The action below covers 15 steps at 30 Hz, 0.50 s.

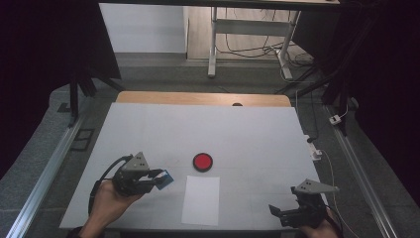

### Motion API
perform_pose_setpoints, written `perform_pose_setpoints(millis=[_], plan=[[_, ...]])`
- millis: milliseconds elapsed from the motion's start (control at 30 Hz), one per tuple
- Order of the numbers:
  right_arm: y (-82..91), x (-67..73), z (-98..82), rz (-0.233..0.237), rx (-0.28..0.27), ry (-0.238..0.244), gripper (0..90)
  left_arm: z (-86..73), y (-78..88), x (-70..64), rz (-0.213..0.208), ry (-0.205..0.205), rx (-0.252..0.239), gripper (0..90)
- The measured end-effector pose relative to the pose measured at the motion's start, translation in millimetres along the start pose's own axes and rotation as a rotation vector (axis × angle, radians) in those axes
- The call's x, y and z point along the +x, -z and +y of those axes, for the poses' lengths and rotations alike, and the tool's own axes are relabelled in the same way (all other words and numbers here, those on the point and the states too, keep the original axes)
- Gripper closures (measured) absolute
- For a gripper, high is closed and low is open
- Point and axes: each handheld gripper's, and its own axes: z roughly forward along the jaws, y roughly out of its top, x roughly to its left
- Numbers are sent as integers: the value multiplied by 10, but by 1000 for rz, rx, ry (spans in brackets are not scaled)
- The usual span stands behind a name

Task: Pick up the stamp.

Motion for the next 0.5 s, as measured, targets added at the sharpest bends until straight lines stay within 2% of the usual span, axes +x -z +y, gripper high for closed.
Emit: perform_pose_setpoints(millis=[133,367,500], plan=[[0,1,0,-1,0,1,0,75,-40,-26,-16,-9,-3,711],[1,-1,-1,2,-1,0,0,195,-91,-57,-63,-2,-9,711],[1,-2,-1,3,-1,0,0,241,-123,-63,-76,-18,-11,711]])
